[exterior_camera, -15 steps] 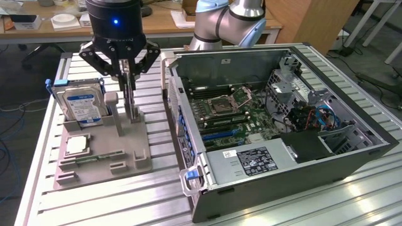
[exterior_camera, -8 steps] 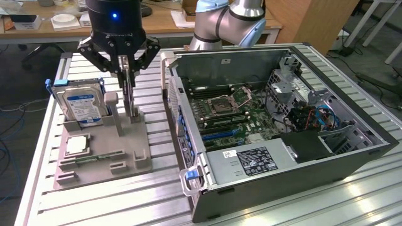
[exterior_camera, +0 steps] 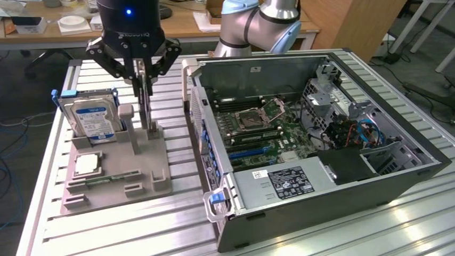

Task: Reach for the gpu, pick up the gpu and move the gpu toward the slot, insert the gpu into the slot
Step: 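Pick up the gpu and move the gpu toward the slot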

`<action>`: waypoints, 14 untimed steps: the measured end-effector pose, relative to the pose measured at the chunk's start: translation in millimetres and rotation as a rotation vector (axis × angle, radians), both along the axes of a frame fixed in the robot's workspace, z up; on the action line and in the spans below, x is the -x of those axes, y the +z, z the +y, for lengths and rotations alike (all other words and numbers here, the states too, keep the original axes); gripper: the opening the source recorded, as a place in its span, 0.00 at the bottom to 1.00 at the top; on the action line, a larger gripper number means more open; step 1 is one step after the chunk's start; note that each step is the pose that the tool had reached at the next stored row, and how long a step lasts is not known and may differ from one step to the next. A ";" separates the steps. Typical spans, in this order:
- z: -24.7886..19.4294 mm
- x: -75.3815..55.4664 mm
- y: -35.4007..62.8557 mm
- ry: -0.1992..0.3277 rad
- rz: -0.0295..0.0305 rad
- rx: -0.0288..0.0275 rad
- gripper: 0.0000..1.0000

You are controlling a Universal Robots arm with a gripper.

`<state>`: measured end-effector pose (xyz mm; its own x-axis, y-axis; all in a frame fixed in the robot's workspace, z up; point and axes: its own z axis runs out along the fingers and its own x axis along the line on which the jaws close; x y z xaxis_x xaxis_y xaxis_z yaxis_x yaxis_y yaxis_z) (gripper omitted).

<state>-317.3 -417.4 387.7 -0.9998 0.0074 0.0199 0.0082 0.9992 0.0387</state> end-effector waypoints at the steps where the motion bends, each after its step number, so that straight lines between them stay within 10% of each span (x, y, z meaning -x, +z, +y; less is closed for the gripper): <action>1: 0.0 0.0 1.1 0.000 -0.0001 -0.0001 0.26; 14: 0.0 0.0 18.2 -0.001 -0.0001 -0.0001 0.26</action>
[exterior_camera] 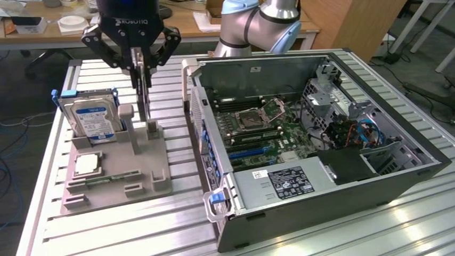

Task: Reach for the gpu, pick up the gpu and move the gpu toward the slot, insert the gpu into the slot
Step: 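Pick up the gpu and move the gpu toward the slot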

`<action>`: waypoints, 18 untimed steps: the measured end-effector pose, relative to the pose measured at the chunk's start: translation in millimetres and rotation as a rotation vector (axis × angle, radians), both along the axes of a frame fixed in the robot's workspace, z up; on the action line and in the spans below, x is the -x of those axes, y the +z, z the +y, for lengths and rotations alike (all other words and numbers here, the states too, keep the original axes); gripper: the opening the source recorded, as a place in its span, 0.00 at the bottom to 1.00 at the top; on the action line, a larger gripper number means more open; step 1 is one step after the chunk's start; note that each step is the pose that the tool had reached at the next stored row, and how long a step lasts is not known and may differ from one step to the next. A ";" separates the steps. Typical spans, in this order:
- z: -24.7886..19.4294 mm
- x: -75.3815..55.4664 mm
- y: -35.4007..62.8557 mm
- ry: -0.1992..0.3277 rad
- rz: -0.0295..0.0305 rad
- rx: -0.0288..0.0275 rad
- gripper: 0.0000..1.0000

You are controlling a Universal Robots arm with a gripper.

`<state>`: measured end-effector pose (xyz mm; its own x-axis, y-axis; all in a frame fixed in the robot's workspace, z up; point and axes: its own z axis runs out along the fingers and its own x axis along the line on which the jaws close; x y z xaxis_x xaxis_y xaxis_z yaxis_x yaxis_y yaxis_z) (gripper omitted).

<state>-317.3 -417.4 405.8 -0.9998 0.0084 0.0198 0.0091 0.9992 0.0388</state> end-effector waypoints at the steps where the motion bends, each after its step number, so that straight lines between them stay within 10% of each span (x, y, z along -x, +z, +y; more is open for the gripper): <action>1: 0.0 0.0 1.4 0.000 0.0001 0.0001 0.26; 18: 0.0 0.0 21.3 -0.034 0.0001 0.0001 0.26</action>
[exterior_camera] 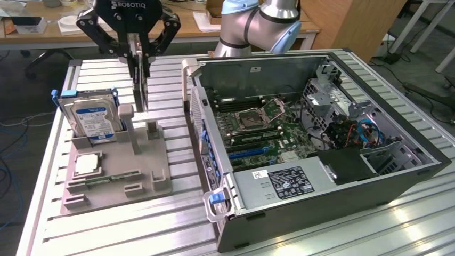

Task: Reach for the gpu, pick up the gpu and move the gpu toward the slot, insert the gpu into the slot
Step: 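Pick up the gpu and move the gpu toward the slot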

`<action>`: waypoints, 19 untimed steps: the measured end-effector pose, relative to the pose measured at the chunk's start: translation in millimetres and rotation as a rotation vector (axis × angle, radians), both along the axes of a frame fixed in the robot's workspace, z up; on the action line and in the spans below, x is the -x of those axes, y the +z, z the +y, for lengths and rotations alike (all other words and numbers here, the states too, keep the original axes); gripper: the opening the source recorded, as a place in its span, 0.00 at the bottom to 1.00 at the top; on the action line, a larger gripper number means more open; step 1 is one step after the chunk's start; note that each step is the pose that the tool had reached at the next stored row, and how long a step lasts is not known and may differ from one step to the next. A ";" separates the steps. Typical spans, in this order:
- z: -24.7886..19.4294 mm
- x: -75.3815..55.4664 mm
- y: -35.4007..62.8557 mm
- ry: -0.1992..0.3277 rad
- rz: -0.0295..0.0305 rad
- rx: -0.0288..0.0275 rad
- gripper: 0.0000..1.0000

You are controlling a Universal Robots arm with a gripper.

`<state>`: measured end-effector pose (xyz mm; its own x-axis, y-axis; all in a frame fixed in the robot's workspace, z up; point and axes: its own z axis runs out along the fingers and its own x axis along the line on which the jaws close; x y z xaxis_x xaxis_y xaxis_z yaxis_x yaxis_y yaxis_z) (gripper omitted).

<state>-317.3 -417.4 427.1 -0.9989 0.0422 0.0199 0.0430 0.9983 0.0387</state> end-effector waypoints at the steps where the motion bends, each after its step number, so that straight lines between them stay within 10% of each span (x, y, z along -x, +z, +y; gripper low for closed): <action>1: 0.0 0.0 1.3 -0.001 -0.0001 -0.0001 0.26; 19: 0.0 -25.4 7.0 -0.004 0.0000 0.0000 0.26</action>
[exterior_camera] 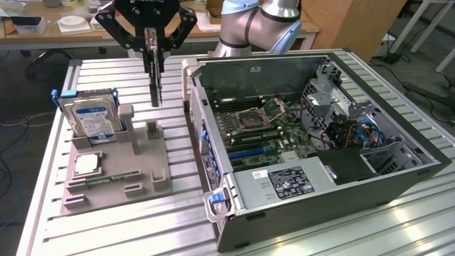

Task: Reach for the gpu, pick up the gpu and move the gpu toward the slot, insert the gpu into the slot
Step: 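Pick up the gpu and move the gpu toward the slot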

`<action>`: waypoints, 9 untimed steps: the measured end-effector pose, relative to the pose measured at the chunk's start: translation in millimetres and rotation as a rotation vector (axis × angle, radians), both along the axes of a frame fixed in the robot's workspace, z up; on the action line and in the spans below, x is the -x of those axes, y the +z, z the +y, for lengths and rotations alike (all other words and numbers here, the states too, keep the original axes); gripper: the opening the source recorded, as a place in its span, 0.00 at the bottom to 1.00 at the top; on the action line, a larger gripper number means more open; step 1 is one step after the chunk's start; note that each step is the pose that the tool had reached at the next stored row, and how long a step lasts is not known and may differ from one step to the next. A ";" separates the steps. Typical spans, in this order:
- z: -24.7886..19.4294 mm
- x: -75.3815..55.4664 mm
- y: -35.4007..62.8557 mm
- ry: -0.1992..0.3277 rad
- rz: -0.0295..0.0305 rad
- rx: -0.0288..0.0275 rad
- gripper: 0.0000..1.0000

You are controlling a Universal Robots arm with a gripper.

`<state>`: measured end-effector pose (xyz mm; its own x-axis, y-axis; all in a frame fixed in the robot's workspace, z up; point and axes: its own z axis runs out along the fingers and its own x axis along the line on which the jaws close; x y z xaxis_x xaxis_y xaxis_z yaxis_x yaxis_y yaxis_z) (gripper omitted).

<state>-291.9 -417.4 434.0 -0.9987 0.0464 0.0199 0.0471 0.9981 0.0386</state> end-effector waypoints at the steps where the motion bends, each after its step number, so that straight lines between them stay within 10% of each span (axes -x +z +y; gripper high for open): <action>1: 0.0 -1.5 0.0 0.000 0.0000 0.0000 0.26; 9: 0.0 -12.1 0.0 0.000 -0.0001 -0.0001 0.26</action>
<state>-279.8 -417.4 434.0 -0.9987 0.0463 0.0199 0.0471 0.9981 0.0387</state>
